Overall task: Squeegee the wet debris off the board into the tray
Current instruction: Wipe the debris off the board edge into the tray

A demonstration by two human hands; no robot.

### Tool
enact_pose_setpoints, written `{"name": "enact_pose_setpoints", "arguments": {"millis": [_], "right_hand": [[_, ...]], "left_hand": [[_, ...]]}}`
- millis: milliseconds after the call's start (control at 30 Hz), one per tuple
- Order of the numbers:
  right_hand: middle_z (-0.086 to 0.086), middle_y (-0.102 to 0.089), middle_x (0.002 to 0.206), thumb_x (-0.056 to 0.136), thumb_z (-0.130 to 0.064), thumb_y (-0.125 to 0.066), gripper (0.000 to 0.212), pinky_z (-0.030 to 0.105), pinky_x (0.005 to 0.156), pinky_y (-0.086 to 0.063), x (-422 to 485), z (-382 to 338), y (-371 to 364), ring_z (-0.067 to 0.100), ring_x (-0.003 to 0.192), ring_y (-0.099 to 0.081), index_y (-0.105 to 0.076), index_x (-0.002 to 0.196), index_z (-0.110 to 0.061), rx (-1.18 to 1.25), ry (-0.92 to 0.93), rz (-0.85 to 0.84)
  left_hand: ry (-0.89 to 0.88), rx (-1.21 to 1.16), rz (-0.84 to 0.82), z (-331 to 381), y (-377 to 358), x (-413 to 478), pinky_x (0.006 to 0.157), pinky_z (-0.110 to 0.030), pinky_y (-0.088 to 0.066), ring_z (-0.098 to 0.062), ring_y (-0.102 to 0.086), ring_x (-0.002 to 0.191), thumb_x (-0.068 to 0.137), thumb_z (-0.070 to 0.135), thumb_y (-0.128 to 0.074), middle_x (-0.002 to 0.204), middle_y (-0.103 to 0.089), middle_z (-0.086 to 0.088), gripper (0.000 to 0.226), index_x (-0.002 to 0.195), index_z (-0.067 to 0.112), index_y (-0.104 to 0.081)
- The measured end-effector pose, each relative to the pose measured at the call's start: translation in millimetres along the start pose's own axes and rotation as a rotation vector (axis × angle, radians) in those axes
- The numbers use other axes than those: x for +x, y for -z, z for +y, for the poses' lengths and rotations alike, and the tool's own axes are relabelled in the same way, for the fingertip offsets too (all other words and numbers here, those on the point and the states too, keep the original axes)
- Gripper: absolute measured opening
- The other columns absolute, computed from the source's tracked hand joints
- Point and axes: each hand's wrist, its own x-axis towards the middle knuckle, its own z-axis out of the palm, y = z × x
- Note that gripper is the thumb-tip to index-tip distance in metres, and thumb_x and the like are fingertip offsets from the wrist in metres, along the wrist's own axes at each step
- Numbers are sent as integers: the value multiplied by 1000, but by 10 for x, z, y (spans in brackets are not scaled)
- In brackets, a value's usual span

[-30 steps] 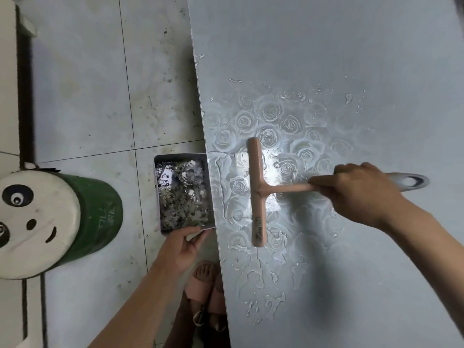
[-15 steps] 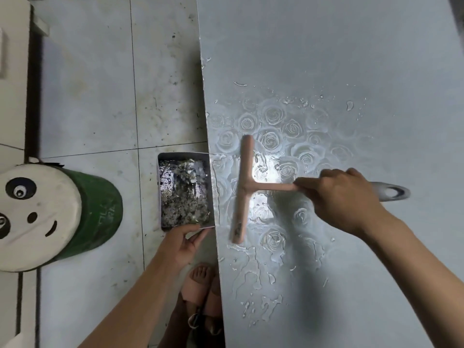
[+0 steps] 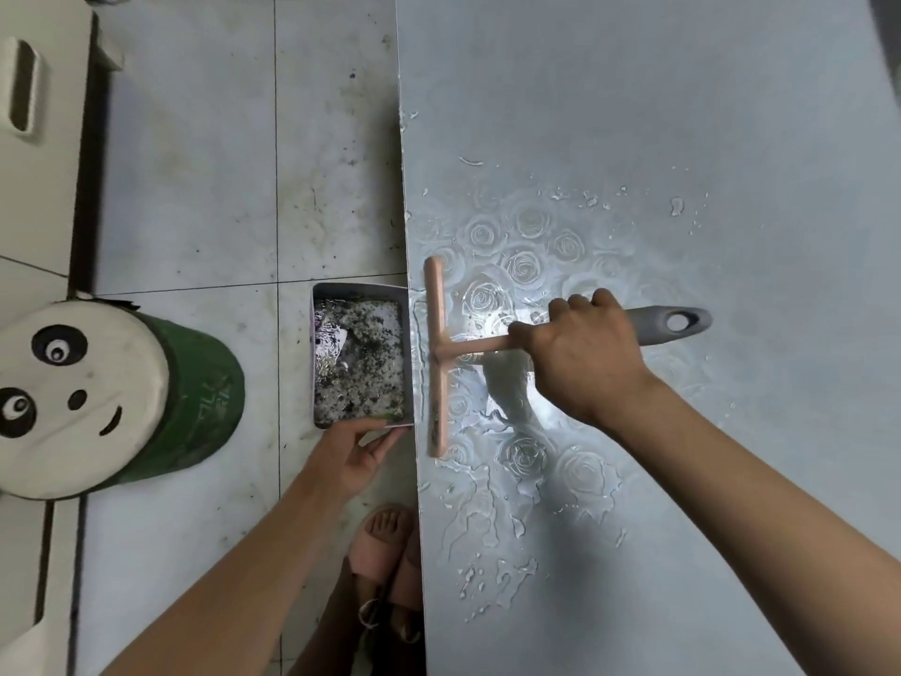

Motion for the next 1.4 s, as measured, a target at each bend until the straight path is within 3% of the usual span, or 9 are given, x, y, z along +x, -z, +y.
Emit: {"name": "enact_pose_setpoints", "arguments": {"millis": [200, 333, 700, 867, 1067, 1200, 1400], "right_hand": [[5, -60, 100, 93, -21, -41, 31, 36, 86, -32, -2, -30, 93, 26, 98, -56, -60, 116, -28, 30, -4, 43], [4, -60, 98, 93, -23, -43, 30, 35, 83, -31, -146, 109, -38, 26, 97, -57, -60, 116, -33, 88, -66, -4], [6, -60, 98, 94, -27, -45, 25, 37, 86, -32, -56, -22, -105, 27, 97, -56, -60, 114, -31, 36, -29, 24], [6, -60, 100, 92, -22, -44, 27, 38, 90, -32, -59, -155, -10, 26, 97, -55, -61, 113, -27, -20, -27, 55], [6, -60, 97, 91, -17, -43, 26, 36, 80, -28, -45, -227, 75, 27, 91, -54, -61, 108, -25, -58, 26, 117], [6, -58, 92, 91, -20, -44, 27, 36, 75, -24, -175, -138, -2, 27, 88, -54, -61, 110, -28, 13, 28, 158], [3, -59, 86, 99, -37, -39, 27, 36, 80, -34, -185, 328, -299, 29, 91, -59, -62, 113, -36, 199, -51, 35]], "left_hand": [[-74, 28, -4, -28, 0, -5, 63, -40, -58, -36, -68, 57, 89, -15, -42, 80, -61, -20, 21, 78, 0, -52], [-78, 65, -8, -31, 47, 45, 68, -40, -57, -35, -64, 76, 89, -14, -44, 89, -60, -18, 19, 80, 1, -52], [-71, 49, -69, -69, 135, 91, 64, -39, -60, -37, -62, 87, 89, -13, -45, 89, -60, -18, 17, 82, 0, -53], [-80, 28, -70, -90, 141, 106, 66, -41, -60, -36, -63, 86, 88, -13, -46, 88, -61, -18, 18, 81, 1, -53], [-84, 8, -61, -94, 157, 130, 69, -41, -60, -38, -64, 85, 87, -14, -48, 91, -61, -18, 18, 80, 2, -54], [-84, 15, -56, -93, 144, 102, 67, -40, -59, -39, -69, 71, 88, -13, -46, 71, -67, -20, 29, 64, -3, -58], [-48, -14, -74, -62, 135, 103, 60, -39, -60, -44, -61, 96, 87, -13, -47, 91, -62, -23, 16, 81, 0, -53]]}}
